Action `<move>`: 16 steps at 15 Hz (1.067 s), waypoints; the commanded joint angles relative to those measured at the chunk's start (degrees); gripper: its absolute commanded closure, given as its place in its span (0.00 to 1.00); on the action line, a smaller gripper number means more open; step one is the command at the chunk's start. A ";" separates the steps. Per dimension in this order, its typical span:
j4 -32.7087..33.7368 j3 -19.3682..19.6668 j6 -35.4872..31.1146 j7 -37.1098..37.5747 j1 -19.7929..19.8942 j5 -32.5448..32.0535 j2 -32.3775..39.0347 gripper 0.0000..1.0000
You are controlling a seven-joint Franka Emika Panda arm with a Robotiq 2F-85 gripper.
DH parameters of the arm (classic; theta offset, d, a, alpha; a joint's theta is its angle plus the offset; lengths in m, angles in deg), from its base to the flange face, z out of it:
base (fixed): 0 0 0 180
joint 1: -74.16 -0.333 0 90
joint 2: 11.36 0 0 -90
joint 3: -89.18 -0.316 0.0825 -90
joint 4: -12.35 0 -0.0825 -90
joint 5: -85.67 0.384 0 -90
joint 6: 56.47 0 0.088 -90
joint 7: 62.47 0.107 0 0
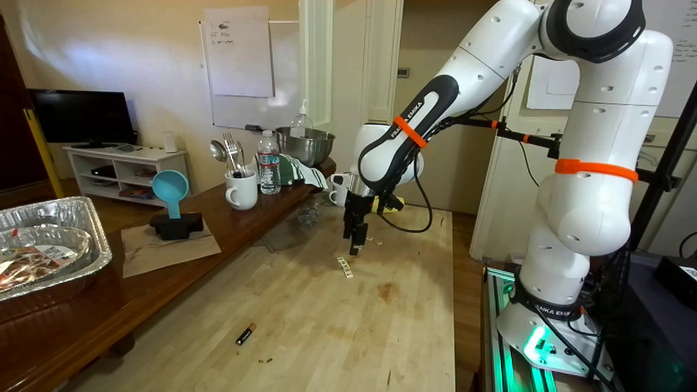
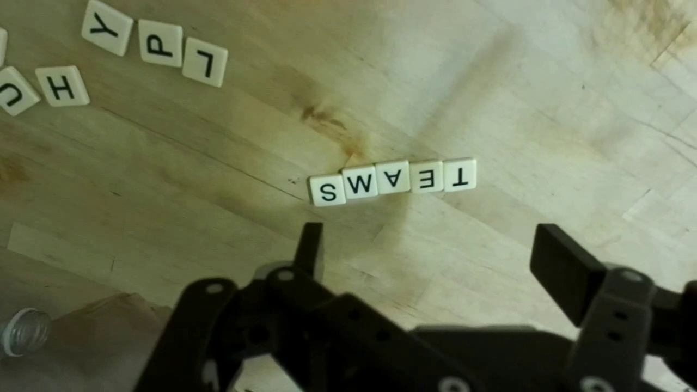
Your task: Put an item on the table next to the aligned items
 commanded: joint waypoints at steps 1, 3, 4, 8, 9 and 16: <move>-2.17 0.51 1.17 -1.52 -0.10 -0.15 -3.04 0.00; -2.49 0.68 1.43 -0.65 -0.19 -0.71 -3.78 0.00; -2.72 0.77 0.96 0.17 -0.17 -1.58 -3.99 0.00; -3.42 1.14 0.14 1.82 -0.20 -4.08 -4.74 0.00; -3.71 1.20 -0.23 2.87 -0.22 -4.70 -4.92 0.00; -2.19 1.59 0.14 1.96 -0.77 -3.73 -3.57 0.00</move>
